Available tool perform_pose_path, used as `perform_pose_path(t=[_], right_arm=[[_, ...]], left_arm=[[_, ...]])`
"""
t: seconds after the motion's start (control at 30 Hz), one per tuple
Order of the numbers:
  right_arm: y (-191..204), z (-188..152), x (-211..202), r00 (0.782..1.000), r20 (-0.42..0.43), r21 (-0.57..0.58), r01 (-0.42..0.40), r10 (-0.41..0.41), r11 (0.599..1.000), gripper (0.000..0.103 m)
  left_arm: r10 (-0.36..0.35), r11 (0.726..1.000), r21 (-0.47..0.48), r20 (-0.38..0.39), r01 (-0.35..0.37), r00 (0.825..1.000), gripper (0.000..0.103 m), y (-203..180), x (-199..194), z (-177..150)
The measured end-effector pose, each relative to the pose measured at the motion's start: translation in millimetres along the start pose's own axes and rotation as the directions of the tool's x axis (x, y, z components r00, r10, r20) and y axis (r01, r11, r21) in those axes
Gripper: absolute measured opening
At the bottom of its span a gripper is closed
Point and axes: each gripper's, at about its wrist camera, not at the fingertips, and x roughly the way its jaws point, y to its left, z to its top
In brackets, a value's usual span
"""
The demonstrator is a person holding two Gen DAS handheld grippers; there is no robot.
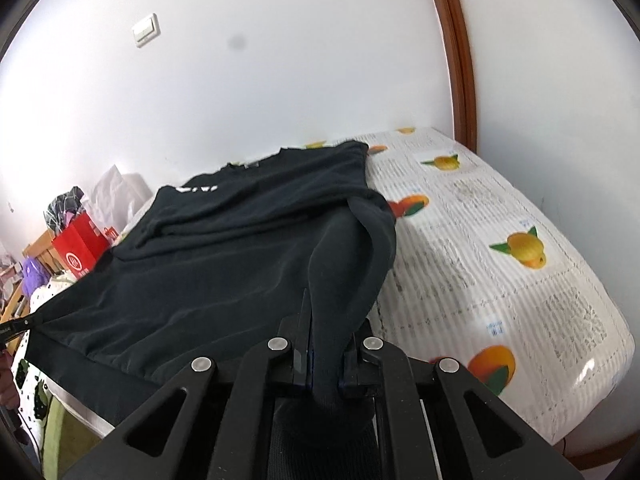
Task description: Fold small clothes
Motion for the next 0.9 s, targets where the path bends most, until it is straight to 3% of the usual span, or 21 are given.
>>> perform_pose_path(t=[0.2,0.43,0.67,0.9], right_arm=[[7.4,31.4,12.1,0.999,0.037,-0.006,-0.006,0.007,1.0,0.008],[20.4,83.2,36.4,0.996,0.09,-0.015,-0.011,0.012,1.0,0.008],[24.5,136.8,87.1,0.995,0.094,0.019,-0.016,0.014,1.0,0.008],[23.4,163.6,145.1,0.998,0.057,0.032,-0.001,-0.001,1.0,0.008]], left_arm=[[0.001,1.0,0.014,0.048,-0.001,0.999,0.01,-6.0,11.2,37.6],[0.046,0.998,0.042,0.101,-0.051,0.994,0.009,-11.2,39.2,87.3],[0.094,0.995,0.018,0.114,-0.097,0.989,0.009,-7.6,84.7,133.6],[0.164,0.983,0.063,0.108,-0.171,0.981,0.009,-14.1,135.3,158.5]])
